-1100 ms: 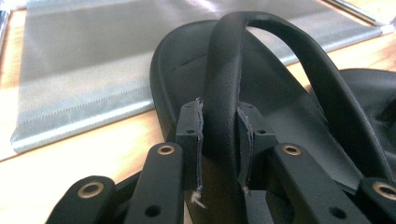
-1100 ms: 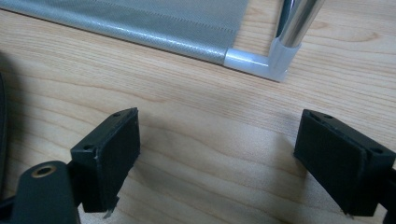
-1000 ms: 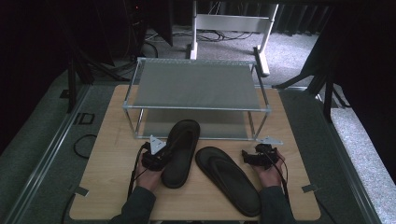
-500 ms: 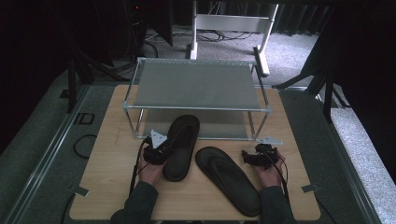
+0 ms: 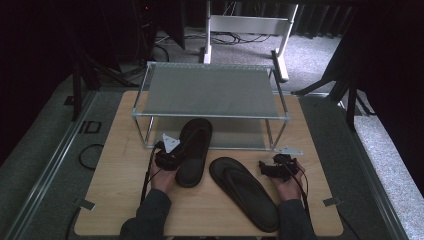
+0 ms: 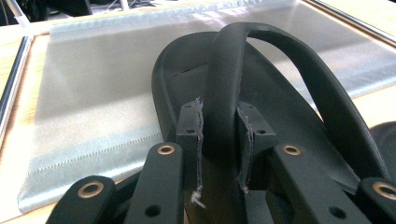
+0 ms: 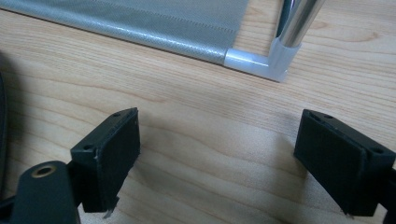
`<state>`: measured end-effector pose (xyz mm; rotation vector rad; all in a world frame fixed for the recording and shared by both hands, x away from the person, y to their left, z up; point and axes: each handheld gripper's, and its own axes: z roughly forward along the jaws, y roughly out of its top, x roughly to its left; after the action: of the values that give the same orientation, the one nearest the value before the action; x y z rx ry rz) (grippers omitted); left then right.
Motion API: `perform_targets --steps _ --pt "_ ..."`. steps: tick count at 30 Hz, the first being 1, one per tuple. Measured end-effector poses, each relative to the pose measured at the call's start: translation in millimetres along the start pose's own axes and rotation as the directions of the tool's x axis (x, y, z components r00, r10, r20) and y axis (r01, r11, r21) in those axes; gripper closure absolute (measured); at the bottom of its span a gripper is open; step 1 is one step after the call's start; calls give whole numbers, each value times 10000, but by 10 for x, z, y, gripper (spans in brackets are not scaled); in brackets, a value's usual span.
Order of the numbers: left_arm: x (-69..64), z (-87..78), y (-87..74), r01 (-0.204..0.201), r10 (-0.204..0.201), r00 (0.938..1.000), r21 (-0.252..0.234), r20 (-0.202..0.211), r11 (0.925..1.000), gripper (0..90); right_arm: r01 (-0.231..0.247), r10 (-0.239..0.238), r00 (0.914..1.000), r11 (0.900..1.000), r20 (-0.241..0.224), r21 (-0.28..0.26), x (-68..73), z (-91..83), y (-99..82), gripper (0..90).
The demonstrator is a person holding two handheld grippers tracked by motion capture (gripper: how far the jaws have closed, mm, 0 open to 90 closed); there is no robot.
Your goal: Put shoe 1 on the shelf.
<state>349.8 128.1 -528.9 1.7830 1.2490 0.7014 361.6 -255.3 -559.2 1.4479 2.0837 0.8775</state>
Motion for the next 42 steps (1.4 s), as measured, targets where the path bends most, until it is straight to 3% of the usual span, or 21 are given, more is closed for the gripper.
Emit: perform_targets --steps 21,30,42 --pt "-20 349 217 158 -170 9992 -324 -359 9993 743 -4 4 10000 10000 -8 5 1 -1 0 140" --pt "6 512 250 340 -351 9980 -216 -523 9992 744 -2 2 10000 10000 -14 1 2 -1 0 140" --pt "25 652 264 396 -399 9984 -97 -389 9992 742 4 -4 10000 10000 -25 6 3 -2 -1 140"
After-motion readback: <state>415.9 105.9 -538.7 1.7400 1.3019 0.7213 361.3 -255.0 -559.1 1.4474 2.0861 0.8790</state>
